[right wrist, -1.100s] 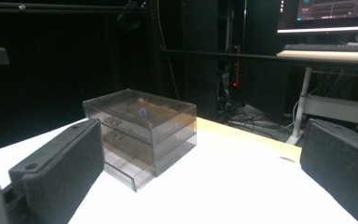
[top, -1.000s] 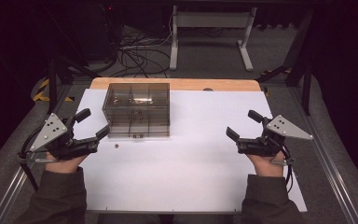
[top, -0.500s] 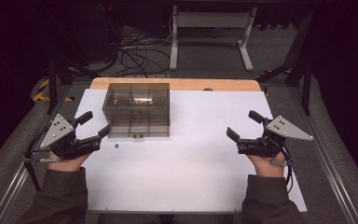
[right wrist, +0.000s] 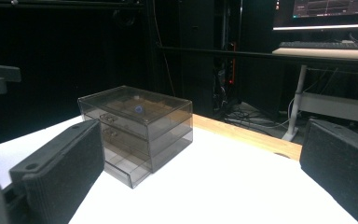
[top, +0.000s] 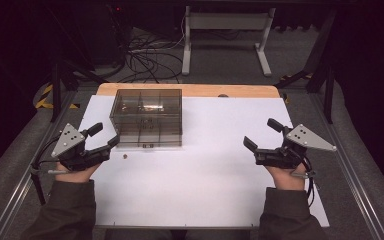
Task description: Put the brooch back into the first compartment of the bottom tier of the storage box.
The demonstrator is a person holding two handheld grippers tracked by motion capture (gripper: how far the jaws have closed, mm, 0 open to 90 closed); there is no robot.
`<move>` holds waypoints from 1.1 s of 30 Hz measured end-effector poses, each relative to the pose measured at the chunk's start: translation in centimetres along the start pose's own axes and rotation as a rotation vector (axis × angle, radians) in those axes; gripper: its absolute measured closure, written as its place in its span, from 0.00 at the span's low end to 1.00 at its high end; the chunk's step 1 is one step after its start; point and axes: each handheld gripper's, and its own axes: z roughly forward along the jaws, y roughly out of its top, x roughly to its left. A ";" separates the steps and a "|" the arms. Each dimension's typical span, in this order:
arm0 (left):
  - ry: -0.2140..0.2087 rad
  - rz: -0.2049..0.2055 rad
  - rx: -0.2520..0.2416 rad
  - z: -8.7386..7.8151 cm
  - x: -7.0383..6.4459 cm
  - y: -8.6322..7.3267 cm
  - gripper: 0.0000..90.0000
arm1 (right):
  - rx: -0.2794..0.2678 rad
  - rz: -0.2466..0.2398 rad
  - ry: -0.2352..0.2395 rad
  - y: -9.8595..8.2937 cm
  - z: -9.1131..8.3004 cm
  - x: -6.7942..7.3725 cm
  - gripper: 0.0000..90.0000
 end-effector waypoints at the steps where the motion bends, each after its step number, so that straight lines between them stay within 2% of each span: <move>1: 0.001 -0.002 0.005 0.1 0.0 -0.1 0.35 | -0.001 0.000 0.001 0.0 0.0 0.0 0.01; 11: 0.008 -0.005 0.055 1.2 0.0 -1.0 0.37 | -0.005 0.002 -0.001 0.1 -0.1 0.0 0.01; 33: 0.017 -0.015 0.126 2.7 -0.1 -2.4 0.43 | 0.003 -0.002 -0.005 0.0 0.0 0.1 0.01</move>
